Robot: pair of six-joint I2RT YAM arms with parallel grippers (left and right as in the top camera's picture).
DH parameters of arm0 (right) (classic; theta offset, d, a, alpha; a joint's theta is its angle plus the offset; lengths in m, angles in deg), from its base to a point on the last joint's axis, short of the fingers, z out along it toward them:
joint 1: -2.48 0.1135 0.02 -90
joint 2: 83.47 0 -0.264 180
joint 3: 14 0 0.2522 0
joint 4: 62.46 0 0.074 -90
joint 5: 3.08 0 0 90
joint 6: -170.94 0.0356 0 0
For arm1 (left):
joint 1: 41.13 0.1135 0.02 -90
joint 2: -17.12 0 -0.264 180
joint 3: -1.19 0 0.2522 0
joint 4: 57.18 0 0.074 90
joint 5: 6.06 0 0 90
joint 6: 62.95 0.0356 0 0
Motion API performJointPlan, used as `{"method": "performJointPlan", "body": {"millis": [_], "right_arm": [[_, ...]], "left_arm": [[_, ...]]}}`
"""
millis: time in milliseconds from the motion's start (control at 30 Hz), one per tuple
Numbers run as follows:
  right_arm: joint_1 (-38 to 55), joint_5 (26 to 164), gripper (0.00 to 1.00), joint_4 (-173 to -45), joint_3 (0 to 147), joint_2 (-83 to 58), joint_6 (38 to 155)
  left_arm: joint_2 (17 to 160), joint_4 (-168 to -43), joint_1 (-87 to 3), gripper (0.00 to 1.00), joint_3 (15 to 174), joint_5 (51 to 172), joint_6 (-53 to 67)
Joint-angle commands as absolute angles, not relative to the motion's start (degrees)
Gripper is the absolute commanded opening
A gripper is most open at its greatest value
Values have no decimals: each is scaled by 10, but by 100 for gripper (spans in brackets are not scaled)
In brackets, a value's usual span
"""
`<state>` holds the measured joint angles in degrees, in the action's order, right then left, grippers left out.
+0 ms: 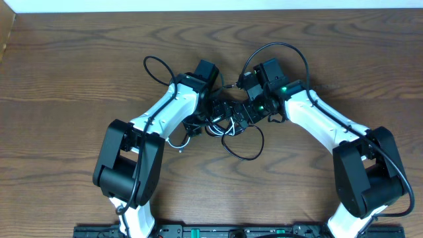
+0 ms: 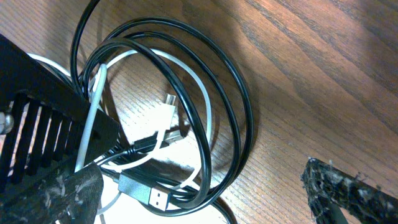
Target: Untangle cables
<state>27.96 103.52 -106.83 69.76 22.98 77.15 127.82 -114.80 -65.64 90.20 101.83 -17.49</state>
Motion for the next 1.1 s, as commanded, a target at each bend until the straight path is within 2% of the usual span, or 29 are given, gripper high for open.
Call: {"method": "performJointPlan", "body": {"millis": [0, 733, 900, 1000, 1067], "right_arm": [[296, 1057, 99, -1069, 700, 223, 766], [296, 1053, 99, -1069, 700, 223, 766], [296, 1053, 99, -1067, 700, 223, 766], [296, 1086, 99, -1066, 700, 223, 794], [296, 1104, 99, -1069, 700, 223, 813]], "left_arm": [[1285, -1145, -659, 98, 902, 1028, -171], [1285, -1145, -659, 98, 902, 1028, -171], [1285, -1100, -659, 98, 902, 959, -171], [1284, -1108, -656, 98, 902, 960, -80], [1279, -1099, -644, 59, 908, 990, -9]]}}
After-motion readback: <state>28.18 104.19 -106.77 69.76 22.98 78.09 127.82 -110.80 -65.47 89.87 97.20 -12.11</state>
